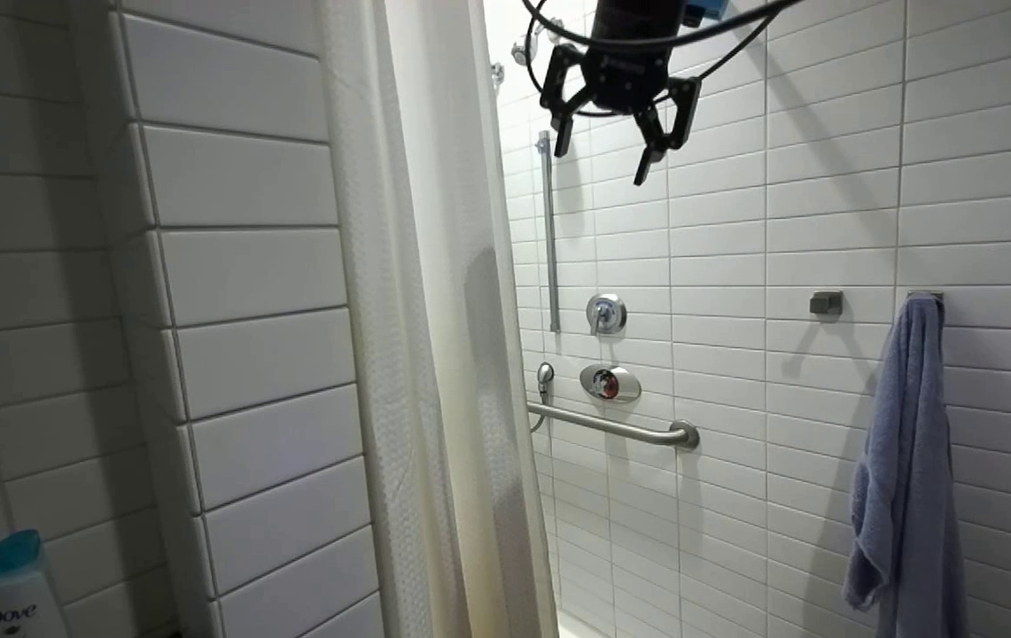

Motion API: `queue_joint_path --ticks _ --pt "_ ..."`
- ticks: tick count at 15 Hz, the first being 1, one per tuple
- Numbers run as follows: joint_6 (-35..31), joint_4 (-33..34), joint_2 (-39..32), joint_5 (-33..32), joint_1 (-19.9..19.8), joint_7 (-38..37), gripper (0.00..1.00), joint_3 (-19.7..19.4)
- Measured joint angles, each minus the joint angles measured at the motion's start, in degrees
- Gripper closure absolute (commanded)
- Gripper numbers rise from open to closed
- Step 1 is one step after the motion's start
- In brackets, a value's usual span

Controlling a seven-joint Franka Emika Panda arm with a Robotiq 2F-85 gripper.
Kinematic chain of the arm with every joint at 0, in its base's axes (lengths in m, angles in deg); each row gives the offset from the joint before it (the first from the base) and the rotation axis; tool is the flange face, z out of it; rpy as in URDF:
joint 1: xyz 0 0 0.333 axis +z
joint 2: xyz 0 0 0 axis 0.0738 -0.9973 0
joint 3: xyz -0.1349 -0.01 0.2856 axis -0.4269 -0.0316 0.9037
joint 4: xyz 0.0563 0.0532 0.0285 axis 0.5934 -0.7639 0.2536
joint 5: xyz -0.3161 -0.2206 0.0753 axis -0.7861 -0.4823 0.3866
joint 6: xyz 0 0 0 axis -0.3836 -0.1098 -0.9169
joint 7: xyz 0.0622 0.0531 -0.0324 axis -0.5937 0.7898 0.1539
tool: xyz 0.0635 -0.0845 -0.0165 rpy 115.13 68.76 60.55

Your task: Close the curtain railing

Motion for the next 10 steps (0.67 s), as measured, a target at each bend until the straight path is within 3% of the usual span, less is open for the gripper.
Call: queue_joint_path --ticks 10 --pt "-0.81 0.09 -0.33 -0.58 0.38 1.58 0.00 -0.51"
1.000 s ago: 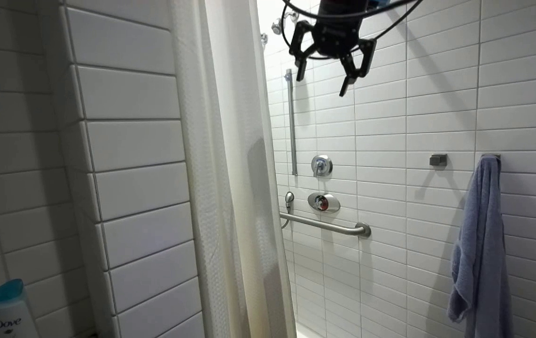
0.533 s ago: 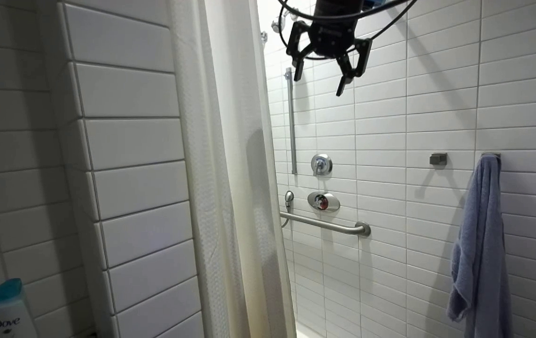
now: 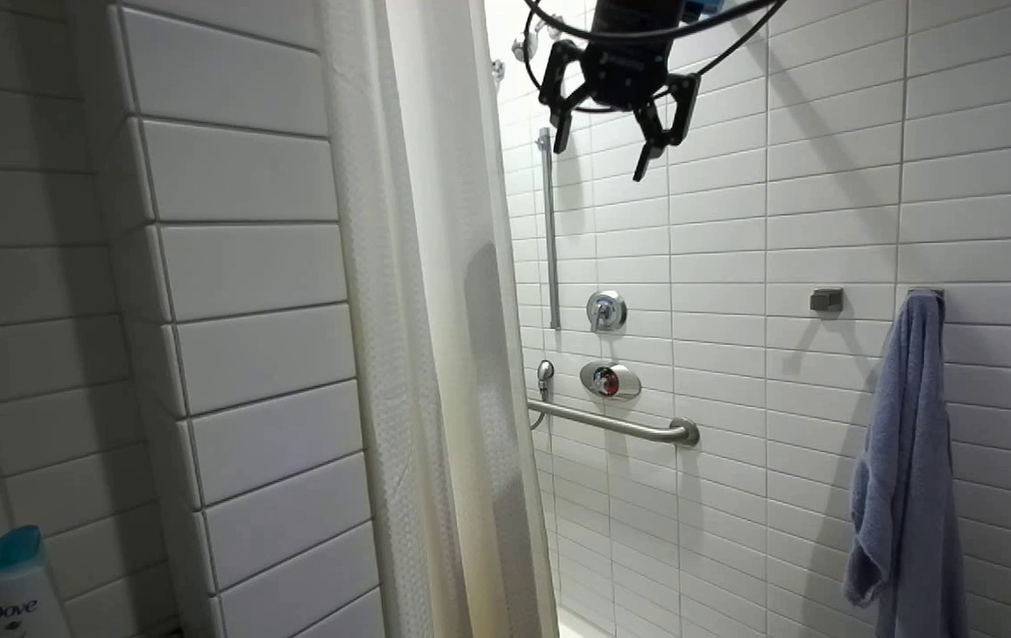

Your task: Close the curtain railing

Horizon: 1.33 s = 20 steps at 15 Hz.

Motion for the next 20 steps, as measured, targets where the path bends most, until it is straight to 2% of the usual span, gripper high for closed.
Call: queue_joint_path --ticks 6,20 --pt "-5.74 2.50 -0.33 -4.89 1.16 11.17 0.00 -0.91" --pt "-22.56 4.21 -7.11 -4.03 4.36 42.04 0.00 -3.74"
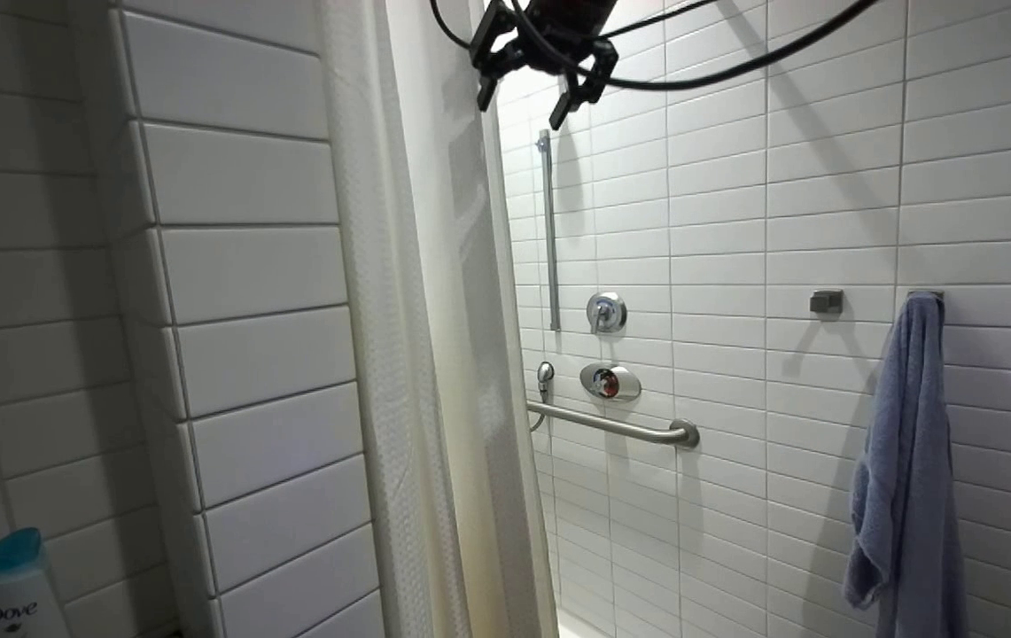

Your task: Close the curtain railing

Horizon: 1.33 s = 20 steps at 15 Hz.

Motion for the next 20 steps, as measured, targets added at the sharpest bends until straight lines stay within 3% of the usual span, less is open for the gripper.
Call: queue_joint_path --ticks 12,16,20 --pt "-1.04 0.05 -0.91 0.94 -0.04 0.48 0.00 0.03" --pt "-0.55 0.01 -0.90 3.39 0.43 4.09 0.00 -0.09" --pt "-0.59 -0.46 -0.90 -3.23 8.85 3.59 0.00 -5.90"
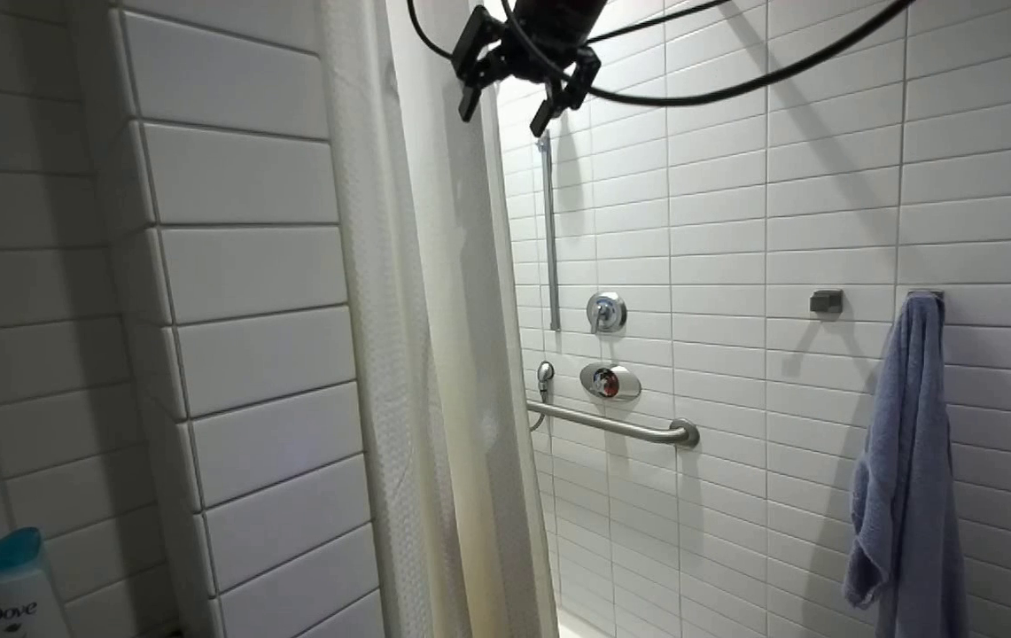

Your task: Close the curtain railing

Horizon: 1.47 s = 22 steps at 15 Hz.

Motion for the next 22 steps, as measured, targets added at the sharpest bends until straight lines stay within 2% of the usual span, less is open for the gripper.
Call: queue_joint_path --ticks 4,7,11,14,16,17,18,20,21,22 --pt "-0.85 -0.52 0.01 -8.39 7.95 -0.06 0.00 -6.67" --pt "-4.86 -1.04 0.02 -13.72 10.16 -0.05 0.00 -10.04" --pt "-10.21 -1.74 0.03 -16.06 11.27 -0.02 0.00 -13.10" --pt "-12.36 -2.54 0.34 -16.47 16.12 -0.01 0.00 -17.10" --pt "-14.58 -1.89 -1.26 -17.04 24.26 0.02 0.00 -24.12" --pt "-16.07 -1.43 -2.49 -17.27 28.90 0.03 0.25 -28.38" --pt "-17.32 -1.08 -3.51 -17.52 33.28 0.02 0.26 -32.40" --pt "-19.14 -0.20 -5.07 -18.69 42.54 0.01 0.39 -40.92" --pt "-19.41 0.25 -5.17 -19.73 47.12 0.00 0.22 -45.18" --pt "-19.44 0.89 -4.96 -21.01 51.41 -0.02 0.32 -49.22"
